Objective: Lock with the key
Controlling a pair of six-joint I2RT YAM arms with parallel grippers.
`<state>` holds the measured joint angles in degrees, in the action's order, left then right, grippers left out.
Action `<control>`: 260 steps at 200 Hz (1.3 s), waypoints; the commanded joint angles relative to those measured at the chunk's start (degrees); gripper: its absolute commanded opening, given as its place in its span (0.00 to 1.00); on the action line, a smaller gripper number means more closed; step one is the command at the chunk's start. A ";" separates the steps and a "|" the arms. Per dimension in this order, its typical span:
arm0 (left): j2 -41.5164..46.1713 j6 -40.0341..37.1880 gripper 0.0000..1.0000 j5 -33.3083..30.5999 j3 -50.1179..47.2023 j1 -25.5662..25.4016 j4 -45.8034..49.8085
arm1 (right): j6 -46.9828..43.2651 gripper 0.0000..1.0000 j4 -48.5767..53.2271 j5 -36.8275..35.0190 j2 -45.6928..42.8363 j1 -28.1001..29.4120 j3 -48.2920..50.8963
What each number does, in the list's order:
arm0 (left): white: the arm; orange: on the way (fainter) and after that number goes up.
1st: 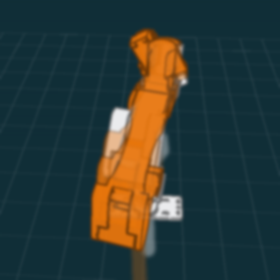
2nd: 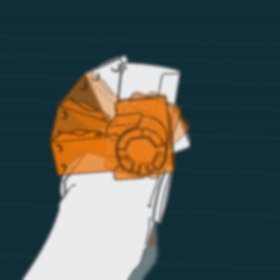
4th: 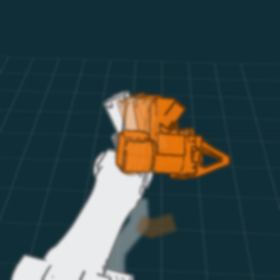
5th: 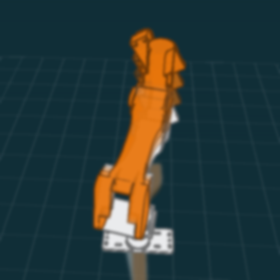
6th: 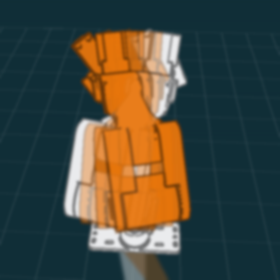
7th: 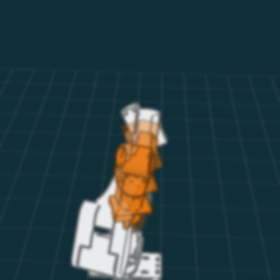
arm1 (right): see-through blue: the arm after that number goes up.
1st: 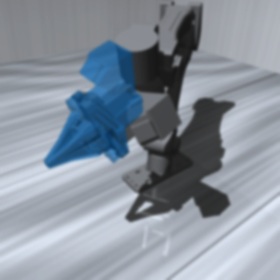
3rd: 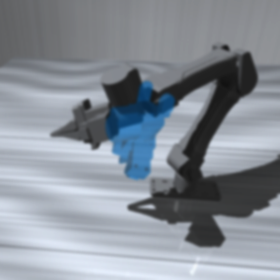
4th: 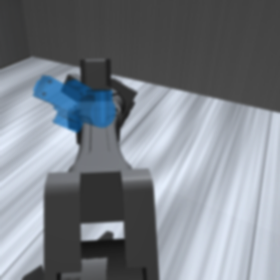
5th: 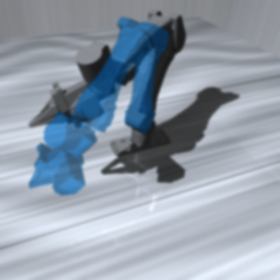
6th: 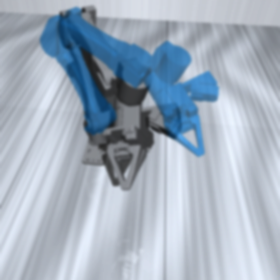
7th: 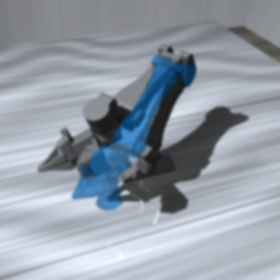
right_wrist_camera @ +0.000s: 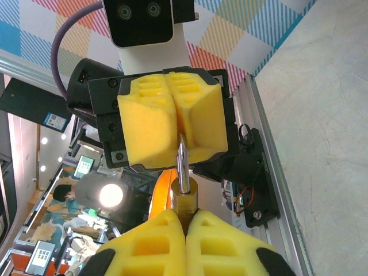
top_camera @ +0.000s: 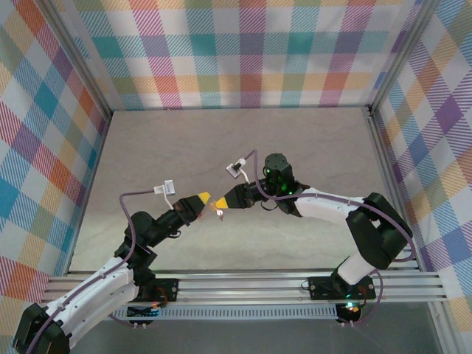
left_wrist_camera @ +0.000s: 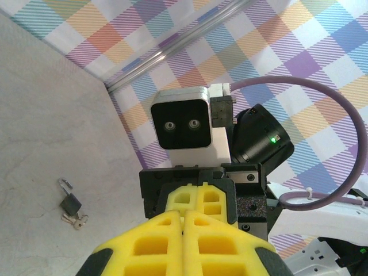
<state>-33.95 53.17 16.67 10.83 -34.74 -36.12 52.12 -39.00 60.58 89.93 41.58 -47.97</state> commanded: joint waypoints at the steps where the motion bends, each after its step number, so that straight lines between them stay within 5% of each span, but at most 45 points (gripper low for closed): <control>1: 0.16 0.35 0.00 1.79 -1.95 -0.06 -1.20 | 2.96 0.00 -8.61 -1.59 0.77 -1.86 -2.93; 260: -3.53 -1.05 0.00 4.16 -1.43 -4.49 -5.26 | -4.84 0.00 4.67 -4.91 3.14 -2.46 -12.85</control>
<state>-36.67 53.91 11.77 9.78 -35.83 -43.05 48.60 -30.28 62.35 92.29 40.71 -56.03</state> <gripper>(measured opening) 0.049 0.040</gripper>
